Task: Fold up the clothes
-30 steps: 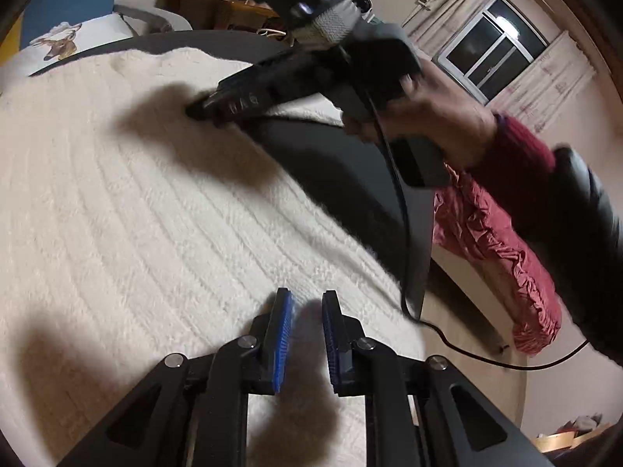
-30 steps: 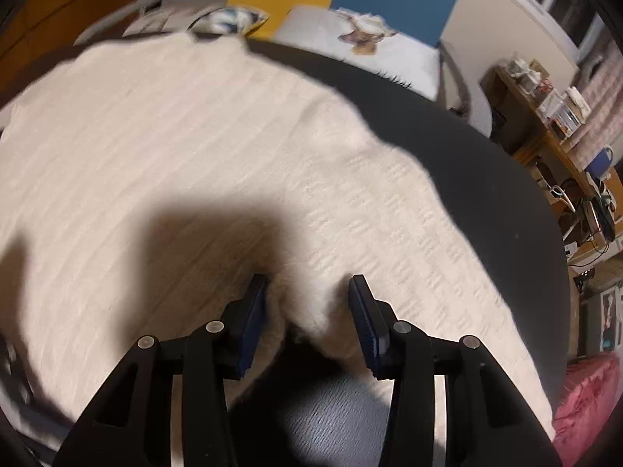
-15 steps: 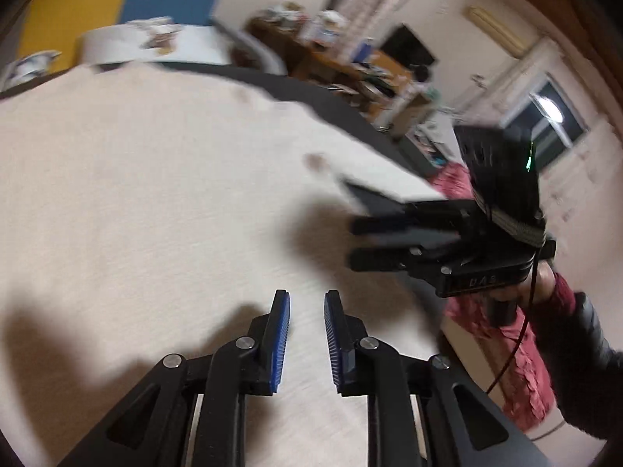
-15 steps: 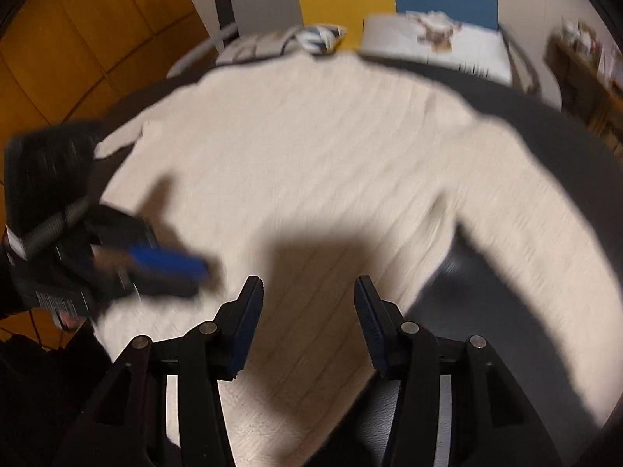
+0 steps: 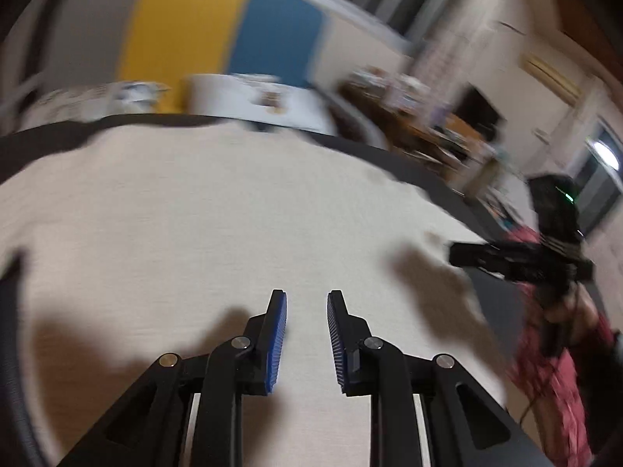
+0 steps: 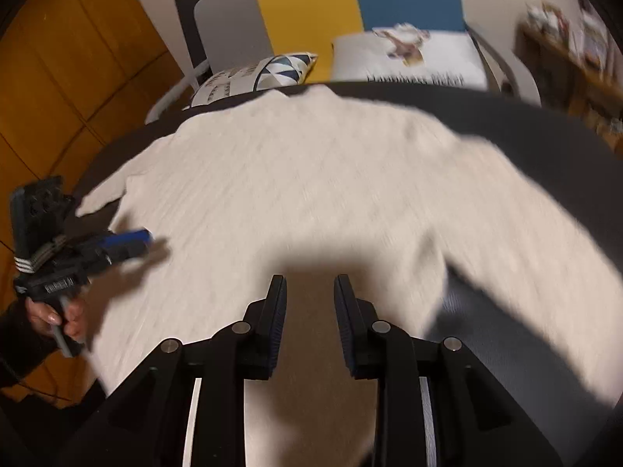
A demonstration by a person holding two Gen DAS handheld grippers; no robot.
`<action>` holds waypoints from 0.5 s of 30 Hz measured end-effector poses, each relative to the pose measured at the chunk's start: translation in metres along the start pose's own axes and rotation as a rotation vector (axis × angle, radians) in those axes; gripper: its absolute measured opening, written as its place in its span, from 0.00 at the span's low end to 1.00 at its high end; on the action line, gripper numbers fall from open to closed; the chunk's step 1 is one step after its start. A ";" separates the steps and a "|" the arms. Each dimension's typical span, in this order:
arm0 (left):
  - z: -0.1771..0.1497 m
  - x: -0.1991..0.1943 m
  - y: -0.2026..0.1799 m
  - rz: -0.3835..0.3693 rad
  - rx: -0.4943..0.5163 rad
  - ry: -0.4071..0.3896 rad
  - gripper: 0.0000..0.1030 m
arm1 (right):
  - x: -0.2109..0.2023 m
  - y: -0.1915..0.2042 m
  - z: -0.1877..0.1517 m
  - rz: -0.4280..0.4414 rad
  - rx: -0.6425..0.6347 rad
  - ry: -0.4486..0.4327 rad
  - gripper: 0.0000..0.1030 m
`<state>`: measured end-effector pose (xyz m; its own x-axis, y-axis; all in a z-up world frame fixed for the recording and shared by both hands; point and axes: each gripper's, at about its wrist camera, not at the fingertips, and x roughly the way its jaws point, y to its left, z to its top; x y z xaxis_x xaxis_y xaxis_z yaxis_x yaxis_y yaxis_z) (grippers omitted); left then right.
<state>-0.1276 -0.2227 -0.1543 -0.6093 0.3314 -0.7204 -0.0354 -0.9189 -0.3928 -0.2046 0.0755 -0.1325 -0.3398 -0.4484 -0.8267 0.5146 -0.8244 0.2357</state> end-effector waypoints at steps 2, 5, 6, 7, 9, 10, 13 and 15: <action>-0.016 0.015 0.014 0.011 -0.065 0.023 0.16 | 0.025 0.003 0.004 -0.040 0.009 0.074 0.27; -0.032 0.005 0.014 -0.003 -0.059 0.009 0.16 | 0.042 -0.005 -0.002 -0.050 0.018 0.070 0.27; -0.033 0.005 0.012 0.007 -0.047 0.010 0.16 | 0.040 -0.010 -0.004 -0.024 0.042 0.051 0.27; -0.030 0.005 0.007 0.004 -0.055 0.021 0.19 | 0.037 -0.016 -0.006 0.002 0.065 0.032 0.27; -0.010 -0.010 0.016 -0.053 -0.073 0.041 0.21 | 0.028 -0.026 -0.001 0.027 0.102 0.017 0.27; 0.003 -0.009 0.007 -0.071 -0.062 0.026 0.21 | 0.020 -0.032 0.002 0.026 0.117 -0.002 0.27; 0.055 -0.007 -0.026 -0.161 0.048 -0.040 0.22 | -0.006 -0.050 0.020 -0.016 0.106 -0.070 0.27; 0.095 0.015 -0.059 -0.235 0.142 -0.061 0.22 | -0.015 -0.067 0.030 -0.068 0.111 -0.089 0.27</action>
<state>-0.2098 -0.1838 -0.0882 -0.6176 0.5297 -0.5814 -0.2894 -0.8404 -0.4582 -0.2578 0.1275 -0.1201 -0.4419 -0.4154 -0.7951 0.3996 -0.8847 0.2401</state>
